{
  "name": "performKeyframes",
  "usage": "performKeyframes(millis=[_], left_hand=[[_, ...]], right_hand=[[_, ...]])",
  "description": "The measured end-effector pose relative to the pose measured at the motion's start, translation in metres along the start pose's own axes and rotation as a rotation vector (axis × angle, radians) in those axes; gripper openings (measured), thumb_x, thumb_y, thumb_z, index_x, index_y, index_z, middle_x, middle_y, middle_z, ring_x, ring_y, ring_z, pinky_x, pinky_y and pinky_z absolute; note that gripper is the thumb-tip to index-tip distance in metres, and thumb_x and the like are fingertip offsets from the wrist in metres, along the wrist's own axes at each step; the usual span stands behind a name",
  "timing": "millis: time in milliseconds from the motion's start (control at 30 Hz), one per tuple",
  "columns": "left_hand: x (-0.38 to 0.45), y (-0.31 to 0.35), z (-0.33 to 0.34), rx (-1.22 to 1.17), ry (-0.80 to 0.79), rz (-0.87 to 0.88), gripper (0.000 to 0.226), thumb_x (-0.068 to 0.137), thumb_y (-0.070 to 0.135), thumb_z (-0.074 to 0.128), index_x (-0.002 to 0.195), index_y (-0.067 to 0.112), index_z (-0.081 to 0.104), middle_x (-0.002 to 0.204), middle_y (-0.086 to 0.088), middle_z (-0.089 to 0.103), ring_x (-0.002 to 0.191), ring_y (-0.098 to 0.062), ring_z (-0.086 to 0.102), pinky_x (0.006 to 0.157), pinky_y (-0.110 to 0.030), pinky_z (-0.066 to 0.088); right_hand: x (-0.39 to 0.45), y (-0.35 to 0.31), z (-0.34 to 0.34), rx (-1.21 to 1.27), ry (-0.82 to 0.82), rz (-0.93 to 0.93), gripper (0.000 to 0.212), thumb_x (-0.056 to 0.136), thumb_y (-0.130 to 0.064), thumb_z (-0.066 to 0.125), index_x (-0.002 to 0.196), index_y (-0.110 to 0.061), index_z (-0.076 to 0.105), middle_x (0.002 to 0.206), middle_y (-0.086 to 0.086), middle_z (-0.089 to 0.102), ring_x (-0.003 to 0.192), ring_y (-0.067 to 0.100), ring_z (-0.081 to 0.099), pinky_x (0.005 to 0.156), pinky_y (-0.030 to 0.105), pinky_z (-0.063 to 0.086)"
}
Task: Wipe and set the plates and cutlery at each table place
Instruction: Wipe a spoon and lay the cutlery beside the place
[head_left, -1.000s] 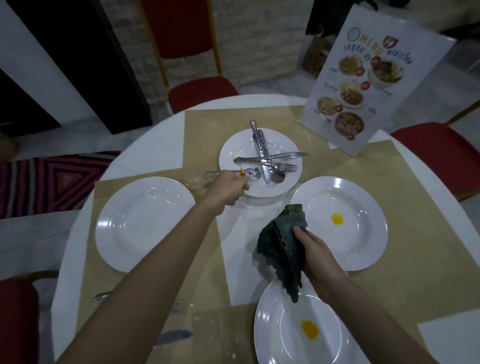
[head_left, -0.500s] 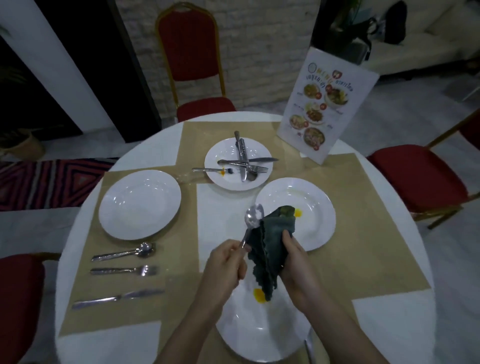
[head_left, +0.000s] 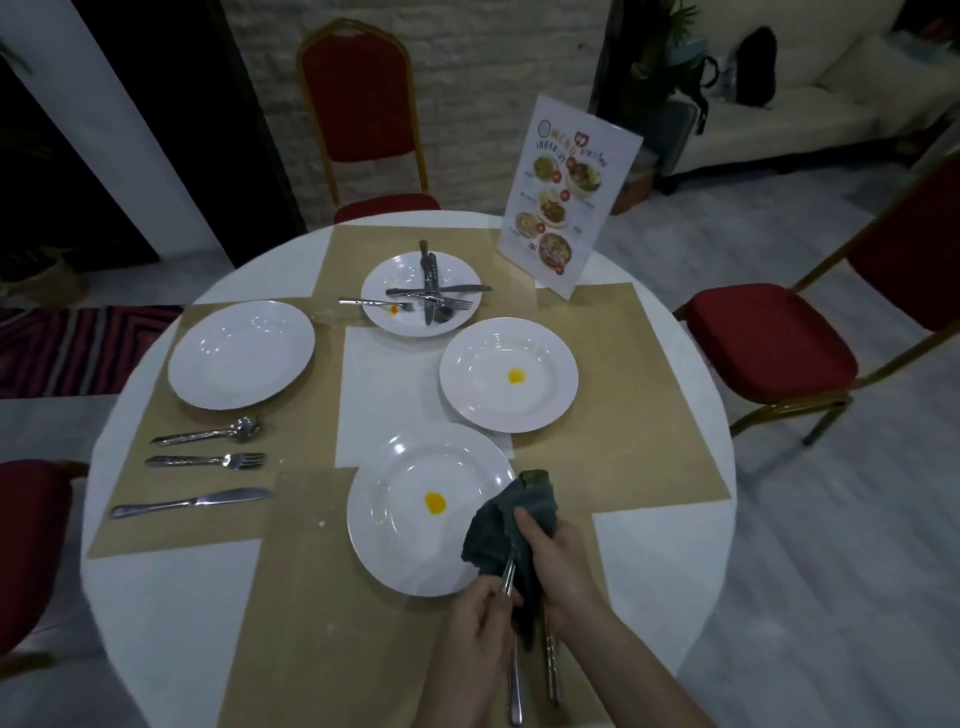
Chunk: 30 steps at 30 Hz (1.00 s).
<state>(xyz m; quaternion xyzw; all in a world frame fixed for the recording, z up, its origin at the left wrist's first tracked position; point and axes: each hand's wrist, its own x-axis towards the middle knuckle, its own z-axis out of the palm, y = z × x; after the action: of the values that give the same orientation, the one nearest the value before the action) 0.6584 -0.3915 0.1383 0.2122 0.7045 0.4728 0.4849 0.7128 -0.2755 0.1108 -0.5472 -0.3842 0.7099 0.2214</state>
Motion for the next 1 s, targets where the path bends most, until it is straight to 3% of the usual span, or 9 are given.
performKeyframes(millis=[133, 233, 333, 433, 533, 600, 833, 900, 1000], left_hand=[[-0.010, 0.004, 0.001, 0.045, 0.037, 0.012, 0.023, 0.101, 0.011, 0.040, 0.091, 0.003, 0.060, 0.044, 0.012, 0.047, 0.040, 0.001, 0.040, 0.043, -0.014, 0.030], [-0.012, 0.007, -0.003, -0.023, 0.120, -0.012, 0.025, 0.101, 0.013, 0.040, 0.088, 0.003, 0.058, 0.044, 0.010, 0.043, 0.038, -0.001, 0.035, 0.041, -0.014, 0.026], [-0.014, 0.004, -0.010, -0.007, 0.158, -0.029, 0.024, 0.101, 0.015, 0.042, 0.087, 0.004, 0.058, 0.044, 0.010, 0.042, 0.038, -0.002, 0.034, 0.041, -0.016, 0.026], [-0.020, 0.001, -0.012, 0.036, 0.137, -0.006, 0.024, 0.101, 0.015, 0.042, 0.087, 0.008, 0.060, 0.046, 0.011, 0.043, 0.041, -0.001, 0.035, 0.043, -0.016, 0.028], [-0.023, -0.002, -0.010, 0.050, 0.143, 0.022, 0.026, 0.100, 0.015, 0.041, 0.084, 0.009, 0.060, 0.045, 0.009, 0.041, 0.041, -0.002, 0.035, 0.044, -0.016, 0.028], [-0.024, -0.003, -0.010, 0.049, 0.135, 0.031, 0.026, 0.100, 0.013, 0.041, 0.083, 0.009, 0.060, 0.043, 0.009, 0.040, 0.040, -0.003, 0.033, 0.043, -0.016, 0.028], [-0.032, -0.017, -0.011, 0.104, 0.127, 0.077, 0.028, 0.099, 0.009, 0.043, 0.079, 0.014, 0.062, 0.041, 0.007, 0.041, 0.042, -0.003, 0.035, 0.047, -0.016, 0.031], [-0.033, -0.021, -0.013, 0.089, 0.134, 0.066, 0.027, 0.099, 0.010, 0.043, 0.080, 0.015, 0.063, 0.042, 0.007, 0.040, 0.043, -0.004, 0.035, 0.046, -0.014, 0.031], [-0.031, -0.025, -0.009, 0.107, 0.117, 0.069, 0.028, 0.099, 0.011, 0.044, 0.079, 0.016, 0.063, 0.043, 0.009, 0.043, 0.045, -0.004, 0.036, 0.049, -0.017, 0.032]], right_hand=[[0.011, 0.003, 0.000, -0.135, 0.042, -0.087, 0.022, 0.092, -0.022, 0.066, 0.100, -0.002, 0.068, 0.092, 0.016, 0.073, 0.085, 0.030, 0.071, 0.073, 0.040, 0.060], [0.008, 0.006, 0.015, -0.122, -0.112, -0.042, 0.021, 0.091, -0.018, 0.067, 0.105, -0.002, 0.067, 0.098, 0.015, 0.073, 0.089, 0.028, 0.070, 0.068, 0.031, 0.057], [0.005, 0.016, 0.024, -0.067, -0.165, 0.006, 0.020, 0.091, -0.018, 0.067, 0.105, -0.003, 0.068, 0.099, 0.016, 0.074, 0.093, 0.031, 0.070, 0.080, 0.040, 0.059], [0.017, 0.021, 0.018, -0.178, -0.054, -0.095, 0.025, 0.088, -0.028, 0.069, 0.101, -0.007, 0.070, 0.095, 0.011, 0.074, 0.090, 0.027, 0.071, 0.082, 0.044, 0.058], [0.015, 0.016, 0.014, -0.275, 0.052, -0.240, 0.025, 0.090, -0.028, 0.067, 0.090, -0.003, 0.068, 0.084, 0.014, 0.071, 0.079, 0.025, 0.069, 0.065, 0.033, 0.057], [0.012, 0.015, 0.011, -0.315, 0.111, -0.317, 0.028, 0.091, -0.026, 0.066, 0.083, 0.001, 0.065, 0.077, 0.015, 0.068, 0.074, 0.027, 0.066, 0.059, 0.035, 0.052], [0.014, 0.029, -0.022, -0.197, 0.328, -0.210, 0.026, 0.097, -0.032, 0.056, 0.085, -0.010, 0.062, 0.086, 0.012, 0.067, 0.083, 0.028, 0.064, 0.077, 0.042, 0.055], [0.014, 0.031, -0.037, -0.132, 0.276, -0.129, 0.027, 0.098, -0.035, 0.054, 0.095, -0.011, 0.066, 0.094, 0.012, 0.071, 0.090, 0.028, 0.066, 0.086, 0.048, 0.055], [-0.001, 0.030, -0.045, -0.142, -0.054, -0.017, 0.030, 0.097, -0.040, 0.054, 0.102, -0.015, 0.070, 0.099, 0.009, 0.075, 0.097, 0.026, 0.070, 0.094, 0.048, 0.053]])
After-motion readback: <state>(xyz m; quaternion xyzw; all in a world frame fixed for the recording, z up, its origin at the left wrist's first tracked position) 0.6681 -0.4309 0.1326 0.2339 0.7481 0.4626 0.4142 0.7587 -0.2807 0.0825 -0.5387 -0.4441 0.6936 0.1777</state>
